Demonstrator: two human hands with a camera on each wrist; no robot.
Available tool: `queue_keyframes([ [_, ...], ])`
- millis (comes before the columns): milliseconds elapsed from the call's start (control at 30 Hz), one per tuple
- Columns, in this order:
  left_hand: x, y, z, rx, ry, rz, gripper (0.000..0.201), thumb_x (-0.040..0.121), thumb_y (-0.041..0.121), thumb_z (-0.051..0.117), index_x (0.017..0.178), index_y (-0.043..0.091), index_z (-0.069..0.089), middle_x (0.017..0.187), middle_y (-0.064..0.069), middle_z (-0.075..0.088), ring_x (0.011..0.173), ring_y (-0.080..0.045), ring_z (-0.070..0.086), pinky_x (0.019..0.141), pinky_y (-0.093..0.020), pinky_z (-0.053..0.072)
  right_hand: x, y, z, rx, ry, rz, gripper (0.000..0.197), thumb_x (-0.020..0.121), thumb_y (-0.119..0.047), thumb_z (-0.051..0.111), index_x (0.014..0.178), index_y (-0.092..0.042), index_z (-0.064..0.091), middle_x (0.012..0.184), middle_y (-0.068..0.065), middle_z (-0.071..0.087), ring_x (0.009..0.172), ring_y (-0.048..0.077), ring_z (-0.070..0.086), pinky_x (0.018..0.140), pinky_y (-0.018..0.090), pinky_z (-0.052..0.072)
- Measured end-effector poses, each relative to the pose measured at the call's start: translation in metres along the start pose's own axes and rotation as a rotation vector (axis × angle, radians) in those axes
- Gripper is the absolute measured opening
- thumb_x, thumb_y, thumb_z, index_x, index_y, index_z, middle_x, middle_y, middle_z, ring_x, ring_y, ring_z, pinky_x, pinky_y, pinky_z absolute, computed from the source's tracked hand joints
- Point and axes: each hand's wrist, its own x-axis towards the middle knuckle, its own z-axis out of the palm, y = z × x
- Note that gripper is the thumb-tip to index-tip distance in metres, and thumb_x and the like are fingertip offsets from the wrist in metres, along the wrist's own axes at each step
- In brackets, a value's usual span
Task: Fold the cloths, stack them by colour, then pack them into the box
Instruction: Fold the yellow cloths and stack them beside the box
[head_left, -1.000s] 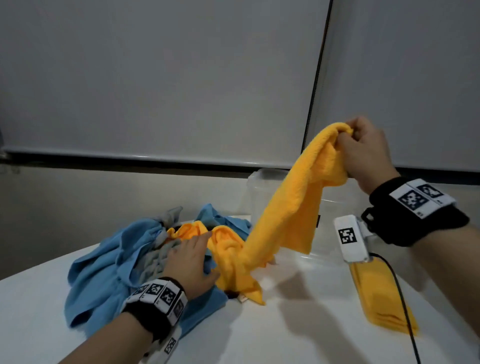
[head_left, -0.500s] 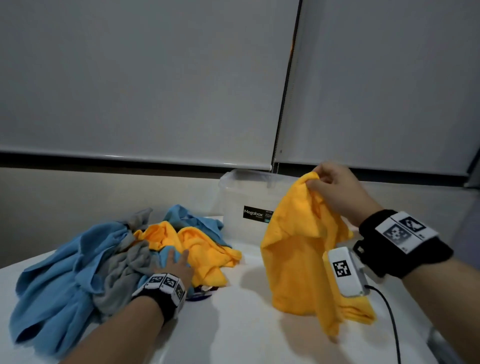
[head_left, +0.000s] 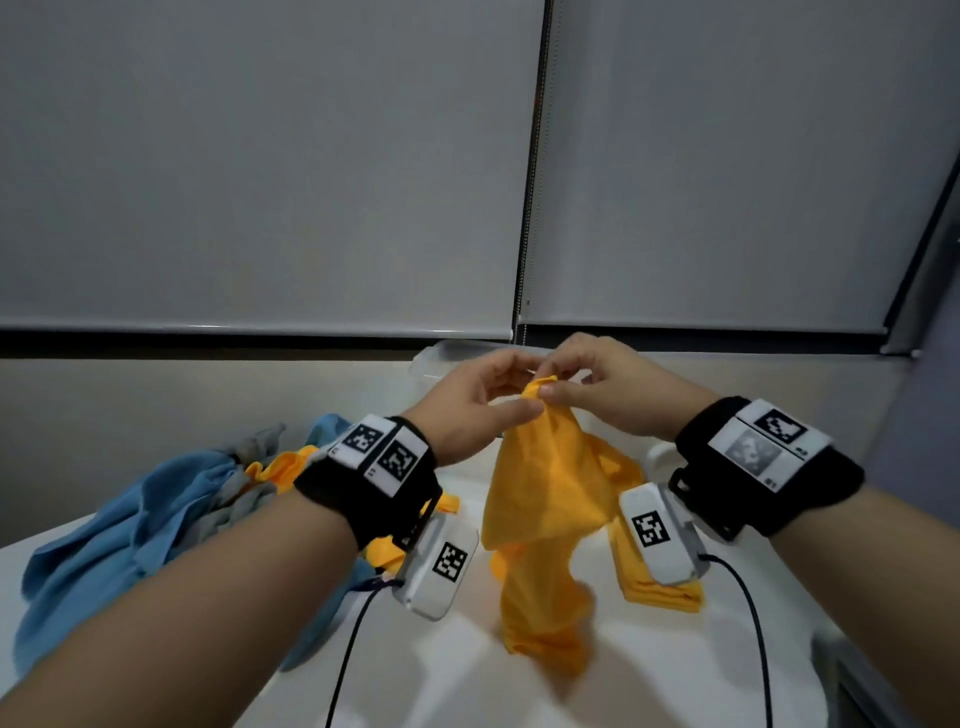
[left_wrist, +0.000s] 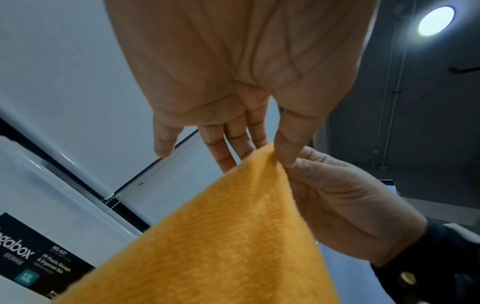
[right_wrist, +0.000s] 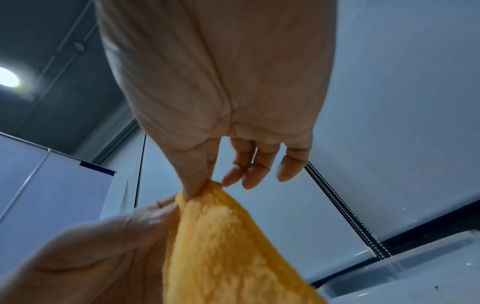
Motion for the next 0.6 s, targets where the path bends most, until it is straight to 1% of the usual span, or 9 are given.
queue_keyframes([
  [100,-0.003,0.013,0.001,-0.028,0.020,-0.025,0.019,0.089,0.017,0.064,0.105,0.026,0.060,0.102,-0.003,0.068,0.092,-0.011,0.066,0.082,-0.033,0.055,-0.008,-0.007,-0.009,0.051,0.070,0.008,0.015,0.091,-0.022,0.061,0.079,-0.030,0.063,0.088,-0.006,0.059,0.089,0.012,0.057,0.081,0.028,0.047],
  [200,-0.012,0.024,0.003,-0.070,-0.021,-0.038,0.009,0.090,0.015,0.062,0.096,0.021,0.060,0.089,0.003,0.069,0.080,-0.006,0.067,0.073,-0.024,0.055,-0.014,-0.012,-0.017,0.148,0.117,0.030,0.018,0.094,-0.019,0.057,0.077,-0.025,0.060,0.080,-0.001,0.058,0.081,0.015,0.054,0.079,0.035,0.047],
  [267,-0.021,0.028,-0.002,-0.035,-0.037,-0.053,0.006,0.089,0.023,0.065,0.093,0.020,0.062,0.087,0.003,0.069,0.081,-0.008,0.068,0.072,-0.023,0.054,-0.017,-0.008,-0.030,0.174,0.213,0.061,0.023,0.094,-0.016,0.056,0.072,-0.023,0.056,0.074,0.000,0.054,0.076,0.016,0.051,0.078,0.041,0.047],
  [333,-0.033,0.027,-0.012,0.075,-0.033,-0.092,0.021,0.084,0.038,0.068,0.094,0.019,0.065,0.091,0.000,0.071,0.087,-0.018,0.069,0.077,-0.032,0.055,-0.022,0.000,-0.044,0.220,0.352,0.128,0.024,0.091,-0.017,0.056,0.068,-0.022,0.052,0.073,0.006,0.049,0.074,0.022,0.049,0.080,0.052,0.050],
  [367,-0.040,0.025,-0.019,0.131,-0.015,-0.120,0.022,0.083,0.039,0.068,0.092,0.019,0.066,0.090,-0.001,0.071,0.086,-0.020,0.069,0.076,-0.033,0.055,-0.026,0.004,-0.052,0.253,0.424,0.175,0.024,0.090,-0.019,0.055,0.067,-0.022,0.051,0.073,0.007,0.047,0.074,0.023,0.050,0.079,0.054,0.053],
  [400,-0.047,0.022,-0.027,0.182,0.014,-0.145,0.016,0.086,0.036,0.067,0.089,0.020,0.065,0.087,0.000,0.070,0.083,-0.019,0.068,0.073,-0.031,0.055,-0.031,0.010,-0.059,0.288,0.489,0.221,0.024,0.091,-0.020,0.055,0.067,-0.022,0.050,0.074,0.007,0.046,0.072,0.023,0.050,0.073,0.049,0.057],
  [467,-0.064,0.018,-0.043,0.282,0.082,-0.195,0.008,0.089,0.029,0.065,0.084,0.023,0.064,0.082,0.002,0.068,0.077,-0.016,0.066,0.069,-0.029,0.052,-0.045,0.022,-0.072,0.332,0.588,0.315,0.028,0.096,-0.014,0.051,0.069,-0.020,0.046,0.074,0.004,0.043,0.064,0.017,0.048,0.057,0.030,0.055],
  [567,-0.082,0.014,-0.068,0.406,0.175,-0.231,0.014,0.089,0.027,0.065,0.084,0.014,0.064,0.077,-0.003,0.065,0.071,-0.018,0.060,0.065,-0.029,0.046,-0.064,0.042,-0.084,0.363,0.653,0.415,0.027,0.096,-0.012,0.052,0.070,-0.019,0.047,0.078,0.006,0.049,0.064,0.017,0.051,0.061,0.035,0.051],
  [600,-0.087,0.014,-0.073,0.424,0.196,-0.230,0.016,0.089,0.026,0.065,0.085,0.010,0.064,0.076,-0.005,0.062,0.070,-0.018,0.057,0.065,-0.029,0.045,-0.068,0.046,-0.085,0.332,0.648,0.442,0.026,0.096,-0.014,0.053,0.071,-0.019,0.047,0.080,0.008,0.051,0.065,0.020,0.052,0.057,0.032,0.047],
])
